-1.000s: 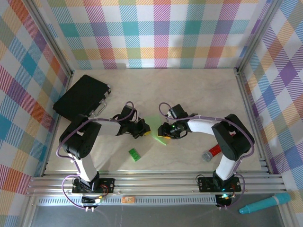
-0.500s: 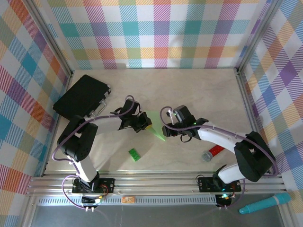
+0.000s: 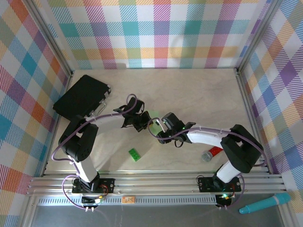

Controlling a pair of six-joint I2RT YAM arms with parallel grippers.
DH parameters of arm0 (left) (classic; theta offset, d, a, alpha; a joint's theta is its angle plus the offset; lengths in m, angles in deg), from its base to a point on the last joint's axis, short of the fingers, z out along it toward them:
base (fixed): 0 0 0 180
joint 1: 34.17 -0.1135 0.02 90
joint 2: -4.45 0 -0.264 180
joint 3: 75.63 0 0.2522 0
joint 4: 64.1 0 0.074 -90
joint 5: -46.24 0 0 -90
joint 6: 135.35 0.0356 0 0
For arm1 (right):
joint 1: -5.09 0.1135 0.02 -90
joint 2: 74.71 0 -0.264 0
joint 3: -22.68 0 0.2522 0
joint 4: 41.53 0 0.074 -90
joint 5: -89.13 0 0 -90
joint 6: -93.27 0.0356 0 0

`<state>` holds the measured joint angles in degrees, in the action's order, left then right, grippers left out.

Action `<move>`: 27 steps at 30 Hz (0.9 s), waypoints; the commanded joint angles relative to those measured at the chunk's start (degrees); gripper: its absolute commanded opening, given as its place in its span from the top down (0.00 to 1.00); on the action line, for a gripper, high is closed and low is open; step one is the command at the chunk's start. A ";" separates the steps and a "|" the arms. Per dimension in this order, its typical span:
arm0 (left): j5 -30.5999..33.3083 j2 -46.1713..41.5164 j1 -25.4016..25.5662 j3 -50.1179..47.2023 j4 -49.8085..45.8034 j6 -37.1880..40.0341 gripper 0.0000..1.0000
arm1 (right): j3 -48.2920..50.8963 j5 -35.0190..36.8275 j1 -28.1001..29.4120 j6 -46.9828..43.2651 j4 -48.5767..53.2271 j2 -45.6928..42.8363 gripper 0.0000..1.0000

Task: Fold a paper plane with a square sheet of paper (pick it up from the middle)

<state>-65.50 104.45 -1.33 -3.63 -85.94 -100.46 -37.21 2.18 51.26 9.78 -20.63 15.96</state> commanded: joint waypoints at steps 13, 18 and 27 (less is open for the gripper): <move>0.63 1.04 0.91 1.45 -3.08 -1.28 0.97 | -3.97 0.88 0.74 -0.96 -4.19 6.39 0.58; 0.56 1.08 0.91 1.62 -3.26 -1.31 0.97 | -3.71 2.02 0.75 -1.29 -4.57 6.52 0.60; 0.82 0.84 0.91 2.05 -3.94 -1.27 0.98 | -3.19 2.22 0.76 -2.23 -4.85 6.69 0.64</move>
<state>-65.06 104.48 -0.92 -3.04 -88.19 -101.32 -39.97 4.17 51.68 8.62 -24.41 21.99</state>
